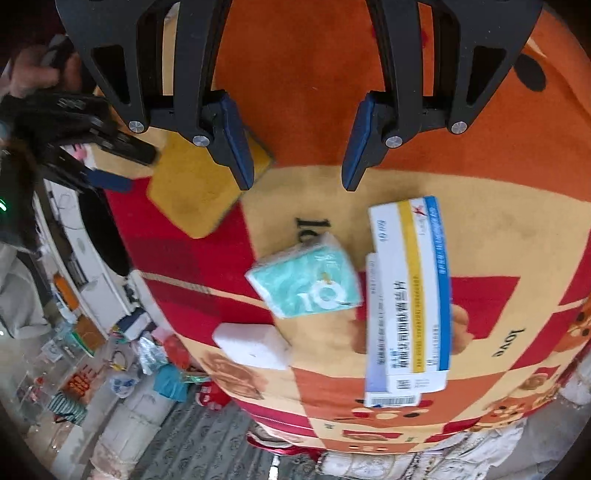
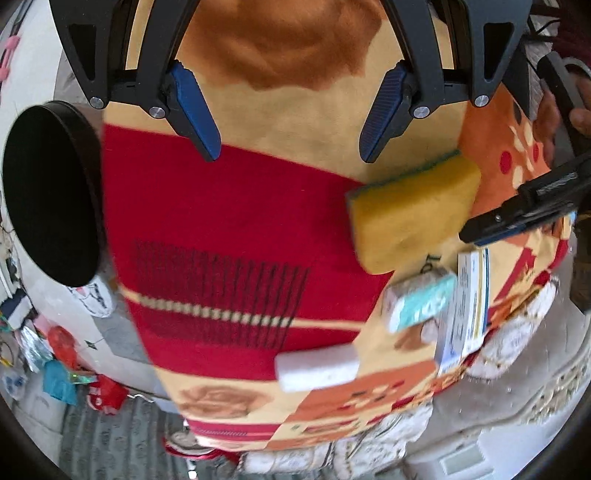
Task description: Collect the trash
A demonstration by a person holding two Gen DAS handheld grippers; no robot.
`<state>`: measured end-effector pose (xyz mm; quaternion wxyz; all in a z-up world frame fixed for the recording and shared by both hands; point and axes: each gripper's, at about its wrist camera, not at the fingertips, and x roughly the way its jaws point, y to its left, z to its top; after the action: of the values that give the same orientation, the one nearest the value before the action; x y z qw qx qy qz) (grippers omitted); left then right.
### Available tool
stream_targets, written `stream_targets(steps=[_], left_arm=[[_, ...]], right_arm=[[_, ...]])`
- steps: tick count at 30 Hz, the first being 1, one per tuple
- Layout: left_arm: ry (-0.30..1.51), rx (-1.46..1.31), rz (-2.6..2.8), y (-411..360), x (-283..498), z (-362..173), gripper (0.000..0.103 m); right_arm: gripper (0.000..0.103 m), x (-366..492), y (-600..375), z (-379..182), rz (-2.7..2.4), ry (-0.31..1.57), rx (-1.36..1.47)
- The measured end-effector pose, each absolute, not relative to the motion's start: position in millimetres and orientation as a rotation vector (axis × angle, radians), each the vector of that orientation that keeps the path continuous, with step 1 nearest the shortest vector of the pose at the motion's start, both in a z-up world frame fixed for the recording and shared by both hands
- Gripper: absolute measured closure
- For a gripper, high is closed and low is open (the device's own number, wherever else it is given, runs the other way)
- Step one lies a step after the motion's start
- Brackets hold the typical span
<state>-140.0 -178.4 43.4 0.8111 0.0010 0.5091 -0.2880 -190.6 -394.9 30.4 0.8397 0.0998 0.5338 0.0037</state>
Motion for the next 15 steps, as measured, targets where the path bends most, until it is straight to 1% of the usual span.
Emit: stream_targets(steps=[4,7,11,15], left_arm=[[1.14,-0.055,-0.729,-183.8,-151.1,47.1,0.055],[1.163,-0.079,-0.806,-195.3,-165.9,50.1,0.055],[1.128,-0.045,-0.85,-204.3,-181.9,61.5,0.055],[1.071,-0.012,-0.806,-194.0,-184.4,78.1,0.055]], right_arm=[[0.028,-172.6,-399.6,37.8,-0.076,1.061,0.194],[0.028,-164.6,-414.6,46.0,-0.096,1.036,0.253],[0.028,-171.4,-423.8,60.4,-0.111,1.018,0.276],[0.028,-175.1,-411.3,63.1,-0.055,1.034,0.313]])
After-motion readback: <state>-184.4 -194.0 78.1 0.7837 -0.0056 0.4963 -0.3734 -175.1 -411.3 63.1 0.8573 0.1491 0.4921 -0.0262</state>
